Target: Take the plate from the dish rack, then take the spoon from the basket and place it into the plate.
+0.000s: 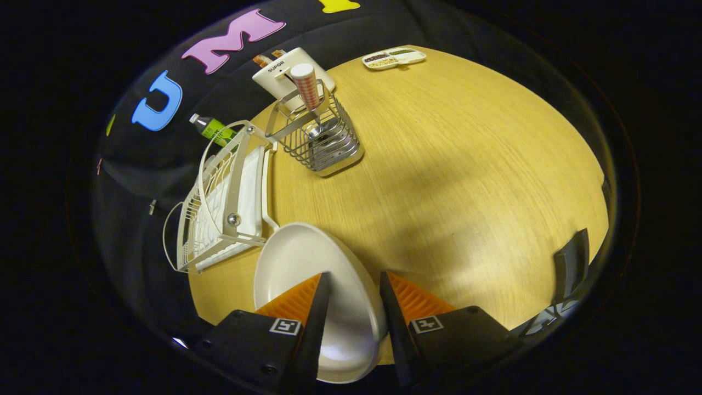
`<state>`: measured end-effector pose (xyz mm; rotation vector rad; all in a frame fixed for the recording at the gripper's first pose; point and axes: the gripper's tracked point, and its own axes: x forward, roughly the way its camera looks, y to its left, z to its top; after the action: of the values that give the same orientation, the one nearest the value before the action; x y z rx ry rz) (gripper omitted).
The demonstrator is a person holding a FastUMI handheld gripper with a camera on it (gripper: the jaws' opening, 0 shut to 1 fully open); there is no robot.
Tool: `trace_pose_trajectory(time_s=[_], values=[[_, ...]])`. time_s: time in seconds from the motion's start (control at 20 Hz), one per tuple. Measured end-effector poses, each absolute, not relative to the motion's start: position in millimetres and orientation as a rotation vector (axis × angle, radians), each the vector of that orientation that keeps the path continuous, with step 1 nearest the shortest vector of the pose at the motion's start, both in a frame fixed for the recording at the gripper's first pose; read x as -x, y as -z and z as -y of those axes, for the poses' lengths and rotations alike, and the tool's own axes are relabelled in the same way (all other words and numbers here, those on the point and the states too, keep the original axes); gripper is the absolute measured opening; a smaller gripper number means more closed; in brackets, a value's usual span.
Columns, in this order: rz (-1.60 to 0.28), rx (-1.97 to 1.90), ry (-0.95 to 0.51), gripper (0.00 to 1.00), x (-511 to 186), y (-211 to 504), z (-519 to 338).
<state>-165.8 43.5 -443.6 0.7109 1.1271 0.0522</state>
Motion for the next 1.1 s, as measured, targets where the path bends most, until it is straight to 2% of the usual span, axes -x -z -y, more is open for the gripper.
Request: trace_pose_trajectory(time_s=[0.05,0.25,0.35,0.65,0.9,1.0,1.1], values=[[-1.119,-0.702,-0.048,0.58,167,440,-39],[-1.058,-0.69,-0.038,0.88,157,420,-14],[-1.003,-0.636,-0.038,0.89,152,399,5],[-0.801,-0.356,-0.154,0.89,111,314,48],[-0.802,-0.246,-0.258,0.87,69,313,34],[-0.821,-0.216,-0.28,0.81,51,328,24],[-0.85,-0.208,-0.298,0.65,42,340,18]])
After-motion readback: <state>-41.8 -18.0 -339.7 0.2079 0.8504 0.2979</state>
